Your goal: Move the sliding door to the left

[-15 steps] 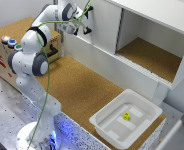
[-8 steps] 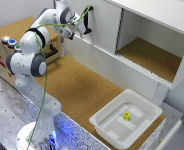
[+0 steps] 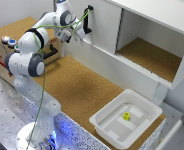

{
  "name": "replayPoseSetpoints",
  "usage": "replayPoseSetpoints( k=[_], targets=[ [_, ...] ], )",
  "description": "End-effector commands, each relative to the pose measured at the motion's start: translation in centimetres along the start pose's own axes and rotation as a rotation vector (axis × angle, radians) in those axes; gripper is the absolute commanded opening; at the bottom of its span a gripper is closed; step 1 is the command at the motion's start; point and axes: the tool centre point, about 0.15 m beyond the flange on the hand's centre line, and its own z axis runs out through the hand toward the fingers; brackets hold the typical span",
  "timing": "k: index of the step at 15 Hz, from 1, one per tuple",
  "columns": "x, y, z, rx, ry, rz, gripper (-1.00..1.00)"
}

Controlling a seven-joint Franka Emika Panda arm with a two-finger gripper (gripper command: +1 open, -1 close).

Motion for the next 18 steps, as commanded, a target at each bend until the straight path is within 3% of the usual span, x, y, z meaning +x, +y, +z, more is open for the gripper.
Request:
replayPoseSetpoints(
  k=[1, 11, 18],
  targets=[
    [0.2, 8.1, 4.0, 0.040, 0.028, 0.014, 1.00],
    [0.7, 24.3, 9.9, 0.063, 0.015, -0.039, 1.00],
    [2.3, 35.5, 12.0, -0.090, -0.056, 0.149, 1.00]
  ],
)
